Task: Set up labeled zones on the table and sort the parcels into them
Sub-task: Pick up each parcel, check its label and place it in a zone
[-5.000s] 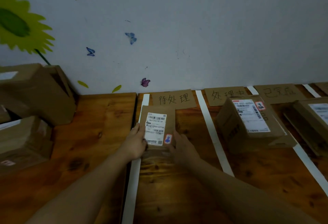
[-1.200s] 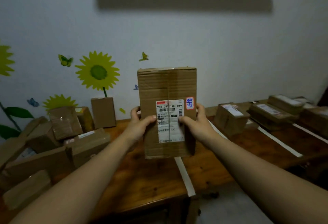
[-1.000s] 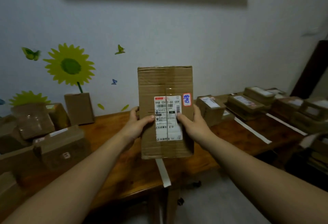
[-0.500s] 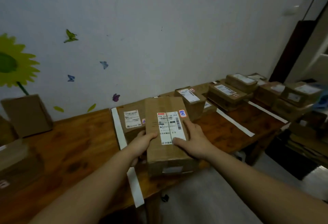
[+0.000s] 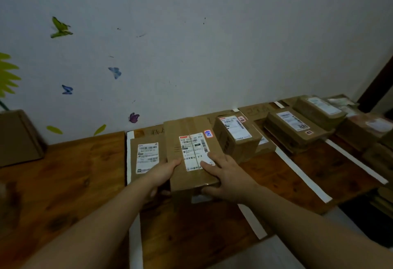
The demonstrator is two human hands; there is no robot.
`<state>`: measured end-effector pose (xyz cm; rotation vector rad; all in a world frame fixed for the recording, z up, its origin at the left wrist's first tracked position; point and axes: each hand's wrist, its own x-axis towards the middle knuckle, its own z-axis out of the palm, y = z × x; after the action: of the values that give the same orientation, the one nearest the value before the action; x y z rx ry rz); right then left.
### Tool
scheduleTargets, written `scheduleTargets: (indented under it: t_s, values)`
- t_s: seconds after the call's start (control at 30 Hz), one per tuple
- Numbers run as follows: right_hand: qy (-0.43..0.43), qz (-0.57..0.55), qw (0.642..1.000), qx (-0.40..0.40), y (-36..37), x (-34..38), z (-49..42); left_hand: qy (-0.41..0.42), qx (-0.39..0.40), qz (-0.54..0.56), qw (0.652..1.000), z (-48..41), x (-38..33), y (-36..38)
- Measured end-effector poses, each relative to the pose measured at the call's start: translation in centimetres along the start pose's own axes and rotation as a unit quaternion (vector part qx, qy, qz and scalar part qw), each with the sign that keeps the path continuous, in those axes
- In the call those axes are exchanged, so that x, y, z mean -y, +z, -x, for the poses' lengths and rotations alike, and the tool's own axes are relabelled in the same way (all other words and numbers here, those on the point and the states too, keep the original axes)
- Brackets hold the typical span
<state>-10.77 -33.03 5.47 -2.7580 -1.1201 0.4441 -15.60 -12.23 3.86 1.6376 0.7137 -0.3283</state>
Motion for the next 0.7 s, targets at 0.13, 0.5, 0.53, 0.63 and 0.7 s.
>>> scheduleTargets:
  t_s: [0.13, 0.5, 0.53, 0.63, 0.7]
  values:
    - [-0.026, -0.001, 1.000, -0.003, 0.5, -2.8, -2.1, 0.040, -0.037, -0.065, 0.996, -2.2, -1.1, 0.8]
    - [-0.118, 0.034, 0.991, 0.060, 2.2, -7.8, -5.0, -0.077, -0.125, -0.540, 0.829, -7.2, 3.5, -0.4]
    - [-0.127, 0.041, 0.989, 0.060, 2.4, -7.8, -5.2, -0.079, -0.122, -0.547, 0.824, -7.2, 3.7, -0.5]
    - [-0.127, 0.039, 0.989, 0.061, 3.3, -7.7, -6.0, -0.078, -0.119, -0.571, 0.809, -6.9, 3.7, -0.8]
    - [-0.119, 0.031, 0.991, 0.061, 3.9, -7.5, -6.7, -0.076, -0.117, -0.579, 0.803, -6.8, 3.5, -1.0]
